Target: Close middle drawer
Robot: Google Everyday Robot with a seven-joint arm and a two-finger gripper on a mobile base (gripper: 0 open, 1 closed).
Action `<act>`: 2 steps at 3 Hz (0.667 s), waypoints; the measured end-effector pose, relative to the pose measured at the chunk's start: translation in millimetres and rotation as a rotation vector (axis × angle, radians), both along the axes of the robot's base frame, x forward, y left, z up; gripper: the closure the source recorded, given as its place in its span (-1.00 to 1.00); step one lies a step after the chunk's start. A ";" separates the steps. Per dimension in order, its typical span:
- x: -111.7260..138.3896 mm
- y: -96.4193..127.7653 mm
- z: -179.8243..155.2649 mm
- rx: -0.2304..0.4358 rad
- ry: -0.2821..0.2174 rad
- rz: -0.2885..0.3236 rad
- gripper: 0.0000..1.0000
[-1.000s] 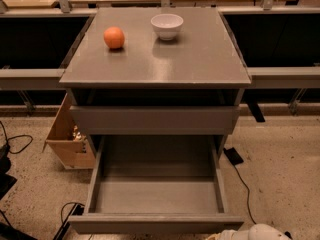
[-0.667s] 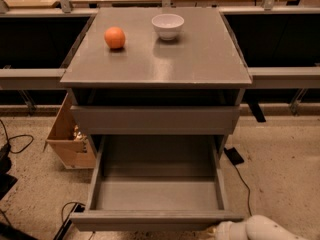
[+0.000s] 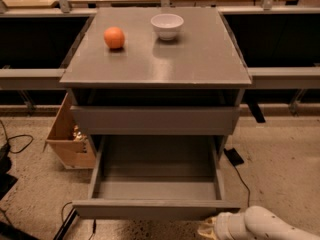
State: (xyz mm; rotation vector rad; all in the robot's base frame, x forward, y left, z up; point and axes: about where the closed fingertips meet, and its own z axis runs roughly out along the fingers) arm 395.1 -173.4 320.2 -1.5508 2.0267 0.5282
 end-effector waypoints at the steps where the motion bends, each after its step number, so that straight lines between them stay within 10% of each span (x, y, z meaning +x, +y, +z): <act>1: 38.4 -2.1 -0.1 0.016 -0.020 -0.010 1.00; 2: 38.3 -2.3 -0.1 0.017 -0.021 -0.011 1.00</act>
Offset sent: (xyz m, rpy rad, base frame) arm 0.2637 -0.0314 0.0167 0.0722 -0.1471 -0.0473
